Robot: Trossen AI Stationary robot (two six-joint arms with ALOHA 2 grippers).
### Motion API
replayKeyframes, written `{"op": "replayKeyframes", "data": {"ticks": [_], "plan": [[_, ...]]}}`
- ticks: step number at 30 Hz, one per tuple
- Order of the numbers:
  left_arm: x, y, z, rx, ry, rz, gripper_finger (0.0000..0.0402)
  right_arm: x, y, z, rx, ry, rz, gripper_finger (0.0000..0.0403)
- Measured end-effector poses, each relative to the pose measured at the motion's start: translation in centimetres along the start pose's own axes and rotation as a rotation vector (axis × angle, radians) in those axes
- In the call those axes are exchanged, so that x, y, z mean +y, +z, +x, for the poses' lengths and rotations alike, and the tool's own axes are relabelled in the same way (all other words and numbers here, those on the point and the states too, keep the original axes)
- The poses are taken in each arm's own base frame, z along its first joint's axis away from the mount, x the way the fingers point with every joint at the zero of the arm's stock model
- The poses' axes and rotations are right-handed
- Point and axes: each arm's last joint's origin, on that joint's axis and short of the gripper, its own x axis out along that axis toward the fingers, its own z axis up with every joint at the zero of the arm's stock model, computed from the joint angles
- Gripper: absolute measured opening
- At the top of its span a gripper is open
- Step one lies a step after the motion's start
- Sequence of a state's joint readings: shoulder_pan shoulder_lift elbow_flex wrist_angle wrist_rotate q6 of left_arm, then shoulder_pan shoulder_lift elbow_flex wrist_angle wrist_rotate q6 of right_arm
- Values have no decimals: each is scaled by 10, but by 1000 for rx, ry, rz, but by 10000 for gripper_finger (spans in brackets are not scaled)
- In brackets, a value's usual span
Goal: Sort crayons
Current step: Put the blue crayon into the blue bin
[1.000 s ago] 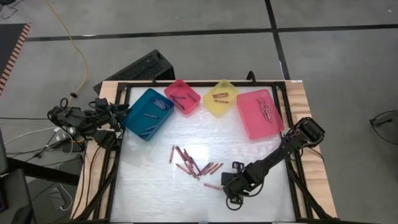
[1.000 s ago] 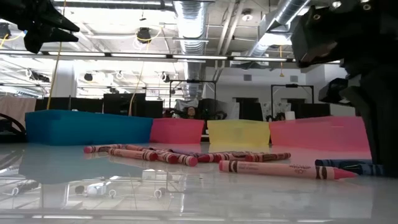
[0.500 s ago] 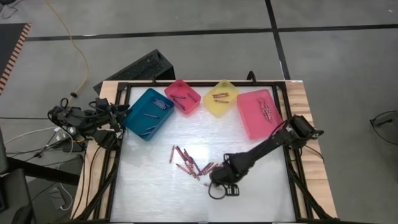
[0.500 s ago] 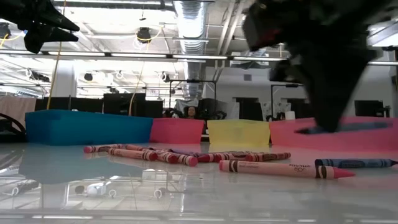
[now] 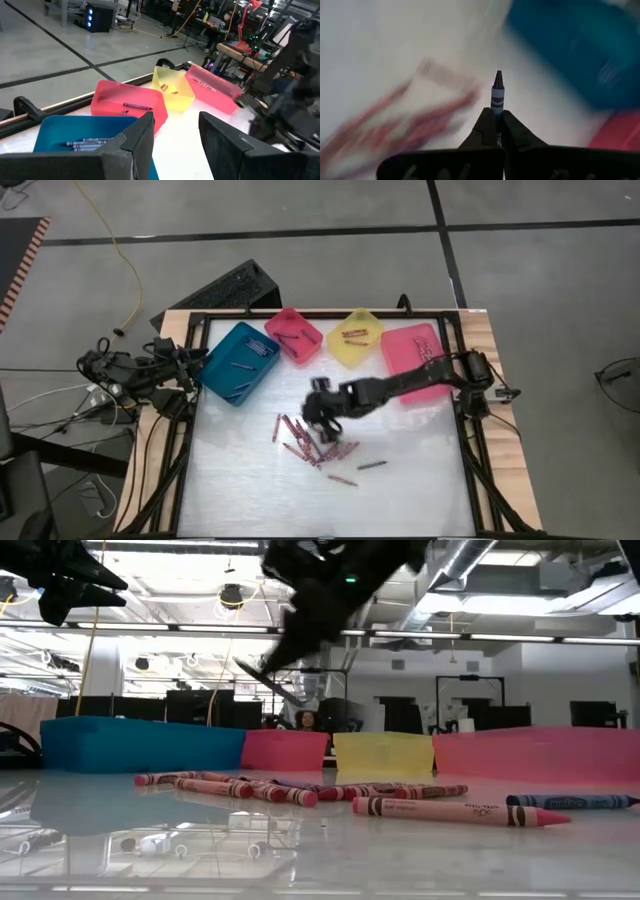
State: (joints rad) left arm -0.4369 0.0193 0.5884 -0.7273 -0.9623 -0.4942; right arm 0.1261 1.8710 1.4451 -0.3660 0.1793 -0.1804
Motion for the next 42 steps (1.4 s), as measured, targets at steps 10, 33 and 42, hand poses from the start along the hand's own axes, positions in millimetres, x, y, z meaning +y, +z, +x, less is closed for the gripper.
{"op": "replayKeyframes", "data": {"ticks": [10, 33, 42], "plan": [[0, 1, 0, -13, 12, -16, 145, -93, 33, 29, -664, -314, 28, 1], [-1, 2, 1, -35, 63, 2, 145, -156, 79, 149, -754, -368, -35, 1], [-1, 2, 1, -34, 62, 1, 145, -174, 70, 151, -747, -367, 43, 12]]}}
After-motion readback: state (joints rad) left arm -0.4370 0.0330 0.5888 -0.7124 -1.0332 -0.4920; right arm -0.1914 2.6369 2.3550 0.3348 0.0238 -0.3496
